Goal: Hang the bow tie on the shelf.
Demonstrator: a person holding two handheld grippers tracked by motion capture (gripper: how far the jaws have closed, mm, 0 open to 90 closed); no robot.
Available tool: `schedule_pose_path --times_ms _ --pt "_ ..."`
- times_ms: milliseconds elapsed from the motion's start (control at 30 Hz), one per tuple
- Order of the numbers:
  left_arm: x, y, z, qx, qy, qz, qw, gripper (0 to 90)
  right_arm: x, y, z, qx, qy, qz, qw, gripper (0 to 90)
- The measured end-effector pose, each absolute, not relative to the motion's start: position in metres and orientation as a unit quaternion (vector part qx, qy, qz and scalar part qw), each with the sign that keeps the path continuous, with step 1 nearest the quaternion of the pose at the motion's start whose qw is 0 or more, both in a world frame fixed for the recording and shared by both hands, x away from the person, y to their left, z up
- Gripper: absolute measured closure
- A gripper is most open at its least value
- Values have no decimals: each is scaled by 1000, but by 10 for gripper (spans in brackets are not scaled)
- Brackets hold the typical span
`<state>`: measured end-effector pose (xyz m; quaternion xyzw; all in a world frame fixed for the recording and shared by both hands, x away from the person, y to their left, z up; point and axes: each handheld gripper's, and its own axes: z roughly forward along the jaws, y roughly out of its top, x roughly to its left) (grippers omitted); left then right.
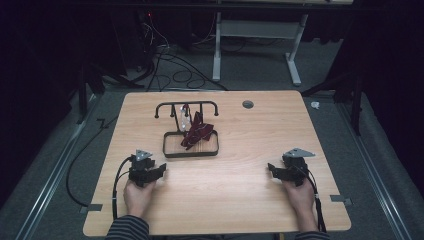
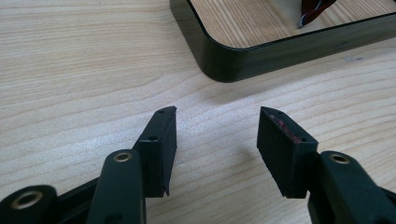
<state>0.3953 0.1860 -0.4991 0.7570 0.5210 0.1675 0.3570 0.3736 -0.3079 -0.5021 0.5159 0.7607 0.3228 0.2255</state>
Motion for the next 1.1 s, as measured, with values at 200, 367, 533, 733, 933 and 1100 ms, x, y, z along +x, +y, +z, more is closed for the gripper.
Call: schedule_pose_path --times_ms 200,367,533,733,933,1100 --pt "396 185 -500 759 519 175 353 476 374 -308 -502 516 761 323 226 316" --pt "396 183 -501 762 514 185 347 473 374 -308 -502 516 761 323 226 316" --pt "395 179 -503 769 501 207 339 451 374 -308 -502 516 761 323 225 316" --pt "394 177 -507 765 495 218 351 402 373 -308 -502 516 761 323 226 316" --pt "394 177 -507 766 494 216 350 381 373 -308 -502 516 761 323 224 316" --pt "394 177 -507 765 496 216 350 376 373 -308 -502 517 760 323 224 316"
